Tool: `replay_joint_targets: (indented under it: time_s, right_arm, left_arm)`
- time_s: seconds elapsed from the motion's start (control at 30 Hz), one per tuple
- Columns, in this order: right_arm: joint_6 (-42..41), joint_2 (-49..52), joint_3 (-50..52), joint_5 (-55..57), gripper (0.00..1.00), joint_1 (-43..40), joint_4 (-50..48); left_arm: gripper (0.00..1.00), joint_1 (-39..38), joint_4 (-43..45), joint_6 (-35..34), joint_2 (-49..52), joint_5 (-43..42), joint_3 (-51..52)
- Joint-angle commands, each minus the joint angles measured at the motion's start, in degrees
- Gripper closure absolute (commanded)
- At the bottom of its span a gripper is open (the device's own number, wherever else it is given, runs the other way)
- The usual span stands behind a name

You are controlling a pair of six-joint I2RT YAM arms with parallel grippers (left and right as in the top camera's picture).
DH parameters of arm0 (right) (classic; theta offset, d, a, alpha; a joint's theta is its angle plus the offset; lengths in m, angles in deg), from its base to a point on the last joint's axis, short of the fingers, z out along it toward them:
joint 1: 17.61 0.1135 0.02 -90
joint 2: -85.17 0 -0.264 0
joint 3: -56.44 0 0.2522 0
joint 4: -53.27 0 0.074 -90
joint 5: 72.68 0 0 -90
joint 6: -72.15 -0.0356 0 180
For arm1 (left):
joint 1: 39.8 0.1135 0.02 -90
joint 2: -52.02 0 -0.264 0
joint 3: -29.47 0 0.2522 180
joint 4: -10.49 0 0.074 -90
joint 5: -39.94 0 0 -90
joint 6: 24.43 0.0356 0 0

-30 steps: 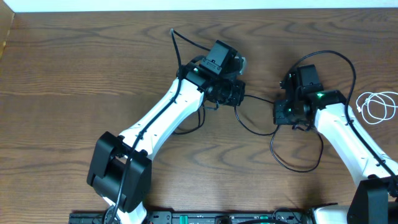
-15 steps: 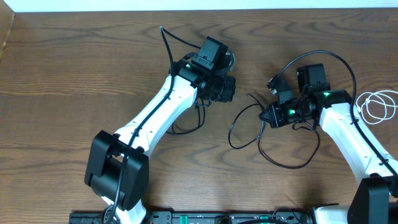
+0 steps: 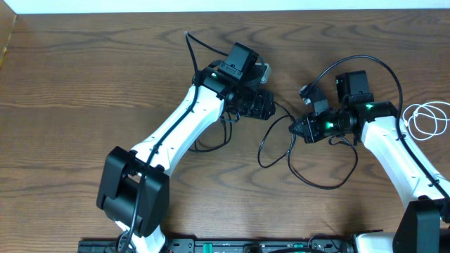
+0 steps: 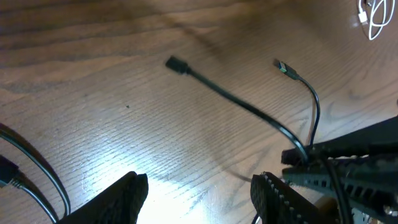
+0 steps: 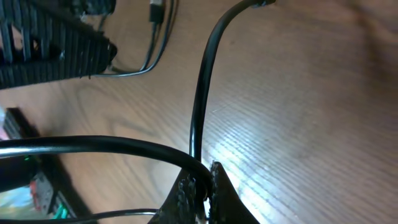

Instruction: Untangle cables

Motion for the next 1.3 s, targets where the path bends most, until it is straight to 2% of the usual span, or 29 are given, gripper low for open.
replay_joint_targets:
  time_s: [0.0, 0.13, 0.23, 0.57, 0.7, 0.93, 1.0, 1.03, 1.07, 1.1, 1.27]
  right_arm:
    - [-4.3, -0.1, 0.1, 7.2, 0.99, 0.0, -0.5]
    - [-11.1, -0.1, 0.1, 16.7, 0.99, 0.0, -0.6]
    - [-11.2, -0.1, 0.1, 17.0, 0.99, 0.0, -0.8]
    - [-11.4, 0.0, 0.1, 19.0, 0.99, 0.0, -0.8]
    - [-11.1, -0.1, 0.1, 14.6, 0.99, 0.0, -1.1]
    - [-9.7, -0.1, 0.1, 9.6, 0.99, 0.0, -2.2]
    - [-7.3, -0.1, 0.1, 5.2, 0.99, 0.0, -1.8]
    - [-5.5, -0.1, 0.1, 2.3, 0.99, 0.0, -1.1]
    - [-3.2, -0.1, 0.1, -0.9, 0.99, 0.0, 0.1]
    - [-1.3, -0.1, 0.1, -3.2, 0.99, 0.0, 1.2]
    - [11.6, -0.1, 0.1, -17.2, 0.99, 0.0, 8.7]
  left_arm:
    - [0.41, -0.1, -0.5, 0.9, 1.1, -1.0, 0.9]
    - [0.41, 0.0, -0.4, 2.0, 0.6, -2.8, 0.9]
    - [0.41, 0.4, -0.3, 4.7, 0.0, -11.1, 0.8]
    - [0.41, 2.5, -0.3, 4.7, 0.1, -23.9, 0.8]
    - [0.40, 1.7, -1.3, 6.5, 0.4, -21.5, 1.0]
    - [0.41, -2.0, -3.9, 6.5, 0.6, -8.3, 1.4]
    - [0.52, -3.0, -3.9, 6.5, 0.6, -5.2, 1.4]
    - [0.66, -3.1, -3.9, 6.5, 0.6, -3.3, 1.4]
    - [0.85, -3.1, -3.9, 6.4, 0.6, -0.1, 1.4]
    - [0.92, -3.1, -3.8, 6.4, 0.6, 1.7, 1.4]
    - [0.92, -1.2, 0.3, 5.3, 0.6, 11.7, 1.4]
